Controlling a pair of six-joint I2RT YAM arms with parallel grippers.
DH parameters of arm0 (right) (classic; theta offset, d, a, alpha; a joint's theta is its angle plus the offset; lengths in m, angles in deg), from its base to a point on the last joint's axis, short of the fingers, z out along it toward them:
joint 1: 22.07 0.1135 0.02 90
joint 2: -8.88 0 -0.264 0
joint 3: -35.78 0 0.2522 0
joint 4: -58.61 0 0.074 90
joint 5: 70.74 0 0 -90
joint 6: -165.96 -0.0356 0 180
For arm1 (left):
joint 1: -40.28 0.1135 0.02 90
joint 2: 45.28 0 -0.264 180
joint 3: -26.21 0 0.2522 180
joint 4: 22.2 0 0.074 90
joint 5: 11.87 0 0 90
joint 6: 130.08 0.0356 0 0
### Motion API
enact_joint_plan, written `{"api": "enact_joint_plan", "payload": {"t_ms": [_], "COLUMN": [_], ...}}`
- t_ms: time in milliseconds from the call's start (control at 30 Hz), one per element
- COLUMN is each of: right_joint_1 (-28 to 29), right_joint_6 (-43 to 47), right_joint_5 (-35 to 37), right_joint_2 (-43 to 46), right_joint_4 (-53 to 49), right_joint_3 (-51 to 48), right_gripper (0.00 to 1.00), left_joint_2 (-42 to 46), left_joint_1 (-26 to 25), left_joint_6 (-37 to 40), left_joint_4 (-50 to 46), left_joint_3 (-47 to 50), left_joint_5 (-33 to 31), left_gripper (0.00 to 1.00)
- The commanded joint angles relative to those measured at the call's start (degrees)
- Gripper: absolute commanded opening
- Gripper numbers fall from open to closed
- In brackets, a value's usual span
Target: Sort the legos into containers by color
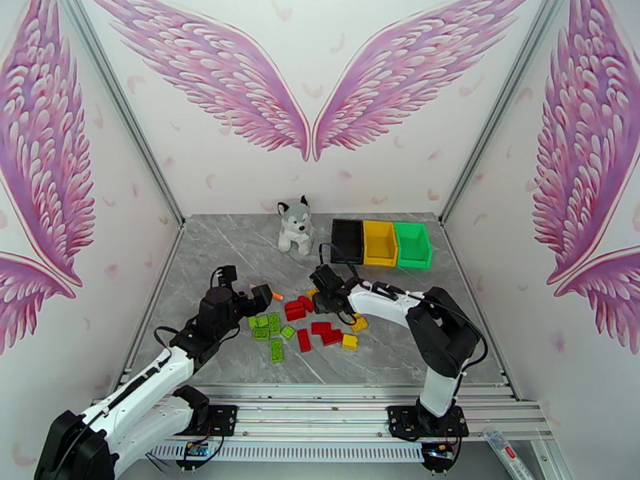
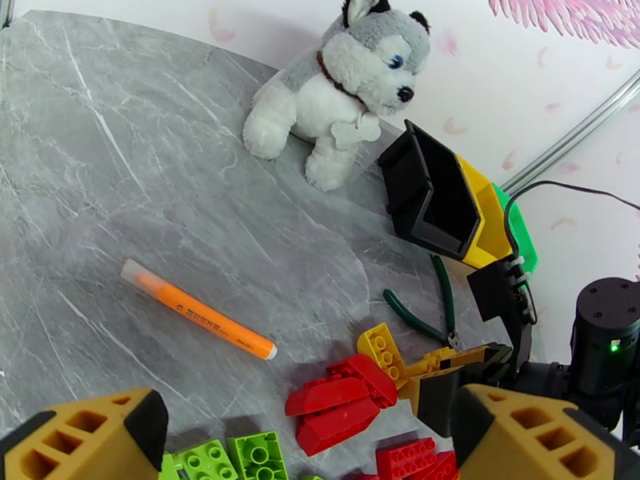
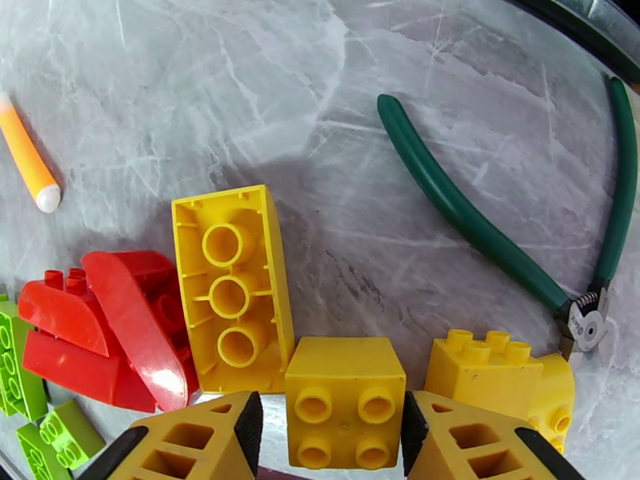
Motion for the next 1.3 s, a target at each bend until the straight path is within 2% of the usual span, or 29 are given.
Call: {"api": "enact_joint_plan", "payload": {"t_ms": [0, 100, 333, 533, 700, 867, 967, 1100, 1267], "right_joint_1": [0.36, 0.36, 0.36, 0.27, -1.57, -5.13, -8.68, -13.37, -17.07], "right_joint_6": [-0.59, -0.49, -0.26, -0.45, -1.65, -1.73, -1.48, -1.97, -2.35], "right_joint_5": [2.3, 2.08, 2.08, 2.87, 5.55, 7.2, 8.09, 7.6, 6.14], "right_joint_2": [-1.6, -2.22, -1.43, 3.27, 7.24, 9.37, 8.03, 3.0, -6.85], "right_joint_4": [-1.5, -1.5, -1.17, 0.01, -0.61, -2.61, -2.93, -2.56, -5.51], "right_joint_3": [1.78, 2.22, 1.96, -0.31, -0.61, 3.02, 7.19, 14.09, 27.39], "right_gripper": [0.51, 0.49, 0.35, 0.26, 0.2, 0.21, 0.22, 0.24, 0.27], "left_joint_2": [-1.06, -2.66, -8.06, -12.02, -12.64, -12.16, -13.12, -15.87, -20.0], "left_joint_1": [-0.13, -0.3, -2.2, -7.48, -12.17, -13.85, -15.21, -17.31, -20.62], "left_joint_6": [0.09, 0.16, 1.25, 4.75, 8.2, 9.21, 11.3, 13.37, 17.36], "left_joint_4": [1.08, 1.69, 2.55, 3.23, 4.31, 10.28, 8.24, 4.11, 2.16], "left_joint_3": [-2.35, -2.79, -5.39, -8.24, -9.53, -6.54, -8.14, -11.32, -14.3], "left_joint_5": [1.03, 2.24, 5.42, 5.32, 2.26, 1.07, 0.81, -0.55, -4.98], "left_gripper": [0.99, 0.99, 0.99, 0.99, 0.99, 0.99, 0.99, 0.99, 0.99]}}
